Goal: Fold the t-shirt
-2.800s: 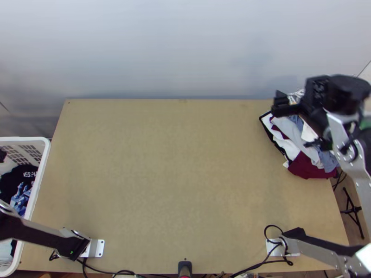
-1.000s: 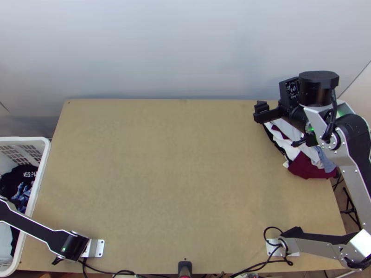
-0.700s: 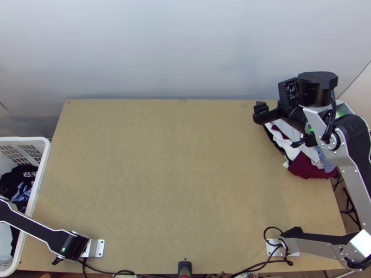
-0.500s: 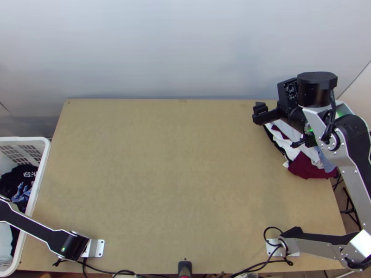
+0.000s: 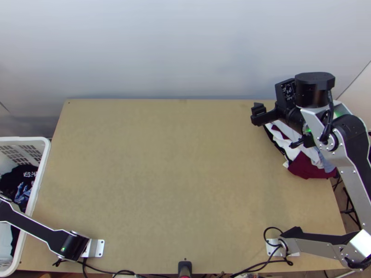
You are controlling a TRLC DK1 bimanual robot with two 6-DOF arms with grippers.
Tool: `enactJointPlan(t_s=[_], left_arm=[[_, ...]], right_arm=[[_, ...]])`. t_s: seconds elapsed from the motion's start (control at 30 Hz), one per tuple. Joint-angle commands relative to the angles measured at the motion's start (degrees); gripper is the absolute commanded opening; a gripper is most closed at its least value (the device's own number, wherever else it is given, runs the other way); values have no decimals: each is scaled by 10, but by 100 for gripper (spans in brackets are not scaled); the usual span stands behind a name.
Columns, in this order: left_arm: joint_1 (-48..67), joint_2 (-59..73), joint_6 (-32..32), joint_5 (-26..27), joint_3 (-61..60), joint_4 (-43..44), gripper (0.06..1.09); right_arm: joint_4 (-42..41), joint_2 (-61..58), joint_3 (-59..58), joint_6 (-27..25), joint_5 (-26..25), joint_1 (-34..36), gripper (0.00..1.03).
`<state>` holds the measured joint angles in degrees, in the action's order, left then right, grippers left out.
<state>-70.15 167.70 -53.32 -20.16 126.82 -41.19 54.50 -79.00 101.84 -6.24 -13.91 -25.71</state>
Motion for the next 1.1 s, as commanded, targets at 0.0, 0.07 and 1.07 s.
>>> enactJointPlan(t_s=[0.0,0.07,1.07], left_arm=[[-2,5,13,0,2,-6,16],[-4,5,16,2,2,-16,10],[84,-718,251,673,-17,-413,10]], right_arm=[[-1,-1,-2,-1,-1,-1,98],[-1,-1,-6,-1,-1,-1,98],[-7,10,-89,18,-2,102,98]])
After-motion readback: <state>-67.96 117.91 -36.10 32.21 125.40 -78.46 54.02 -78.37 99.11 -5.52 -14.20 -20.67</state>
